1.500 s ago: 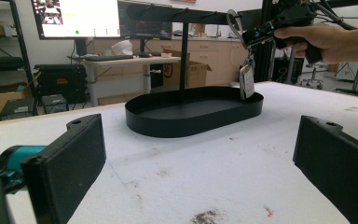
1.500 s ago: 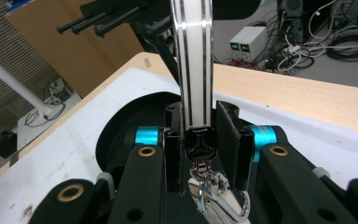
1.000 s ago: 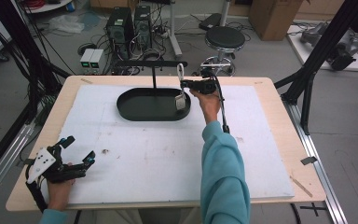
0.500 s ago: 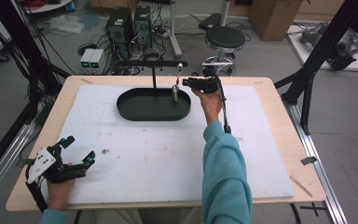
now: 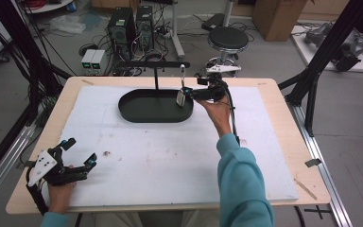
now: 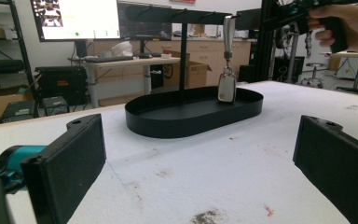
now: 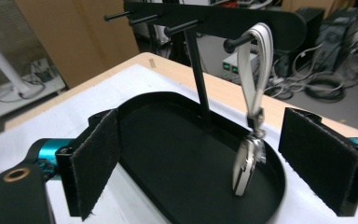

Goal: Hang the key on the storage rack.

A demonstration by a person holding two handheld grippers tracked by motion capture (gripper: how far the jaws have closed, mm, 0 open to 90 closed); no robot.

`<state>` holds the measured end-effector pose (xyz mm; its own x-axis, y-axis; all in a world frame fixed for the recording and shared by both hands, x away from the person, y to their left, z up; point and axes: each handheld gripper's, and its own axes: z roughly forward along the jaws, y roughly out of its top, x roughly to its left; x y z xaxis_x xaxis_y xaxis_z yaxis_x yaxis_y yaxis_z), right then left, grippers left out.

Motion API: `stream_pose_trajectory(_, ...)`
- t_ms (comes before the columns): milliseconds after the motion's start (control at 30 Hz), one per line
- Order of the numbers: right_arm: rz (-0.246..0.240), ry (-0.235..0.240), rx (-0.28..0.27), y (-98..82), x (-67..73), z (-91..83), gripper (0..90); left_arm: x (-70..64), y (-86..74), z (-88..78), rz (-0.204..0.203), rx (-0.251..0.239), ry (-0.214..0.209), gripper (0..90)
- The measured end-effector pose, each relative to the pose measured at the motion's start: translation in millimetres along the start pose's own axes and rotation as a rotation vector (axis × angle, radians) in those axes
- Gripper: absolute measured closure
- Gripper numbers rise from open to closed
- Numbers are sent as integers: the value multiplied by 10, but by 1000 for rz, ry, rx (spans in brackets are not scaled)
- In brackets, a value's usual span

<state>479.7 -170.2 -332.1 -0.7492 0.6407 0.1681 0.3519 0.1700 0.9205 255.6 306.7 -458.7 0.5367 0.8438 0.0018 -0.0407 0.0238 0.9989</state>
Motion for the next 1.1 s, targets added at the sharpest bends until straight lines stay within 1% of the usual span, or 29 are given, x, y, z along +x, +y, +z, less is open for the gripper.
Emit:
stream_pose_trajectory(33,-15,6,-17,-23,23,-78,122,-1,0,0,1,0,0,28)
stream_pose_trajectory(100,-27,6,-42,-66,54,-196,115,-1,0,0,1,-1,0,28)
stream_pose_trajectory(133,-43,10,-59,-97,61,-264,114,0,0,0,0,0,0,28)
stream_pose_trajectory(167,-47,6,-65,-130,75,-336,113,0,0,0,0,0,0,28)
stream_pose_trajectory(267,-91,-12,-104,-253,114,-564,102,-2,0,0,1,0,1,28)
stream_pose_trajectory(300,-104,-14,-124,-313,125,-662,101,-2,0,1,3,0,0,28)
stream_pose_trajectory(333,-106,-10,-136,-352,134,-722,100,-2,0,0,2,0,1,28)
stream_pose_trajectory(367,-110,-12,-150,-402,149,-801,82,-2,0,-1,4,0,-1,28)
stream_pose_trajectory(400,-127,-18,-174,-470,166,-890,22,-2,0,-2,6,1,-1,28)
stream_pose_trajectory(433,-137,-18,-187,-512,176,-937,13,-3,1,-1,7,3,-1,28)
stream_pose_trajectory(467,-140,-18,-196,-569,191,-1002,12,-2,0,3,2,2,0,28)
stream_pose_trajectory(533,-148,-36,-209,-687,235,-1133,12,0,0,1,-2,1,1,28)
stream_pose_trajectory(633,-177,-41,-263,-870,284,-1286,12,-6,1,0,7,2,0,28)
stream_pose_trajectory(700,-177,-38,-287,-983,301,-1355,11,-5,1,-2,9,3,0,28)
stream_pose_trajectory(800,-172,-45,-318,-1201,340,-1450,7,-7,0,-1,10,2,0,28)
stream_pose_trajectory(867,-182,-49,-327,-1349,345,-1493,7,-6,1,-2,10,3,0,28)
stream_pose_trajectory(900,-169,-53,-325,-1423,350,-1512,7,-6,1,-2,10,3,0,28)
stream_pose_trajectory(1000,-168,-88,-354,-1617,334,-1560,7,-6,1,-2,10,3,0,28)
stream_pose_trajectory(1033,-160,-103,-355,-1672,332,-1577,7,-6,1,-2,10,2,0,28)
stream_pose_trajectory(1067,-167,-126,-355,-1722,317,-1589,7,-7,1,-2,10,2,0,28)
stream_pose_trajectory(1100,-170,-157,-343,-1775,311,-1603,6,-7,1,-3,12,2,0,28)
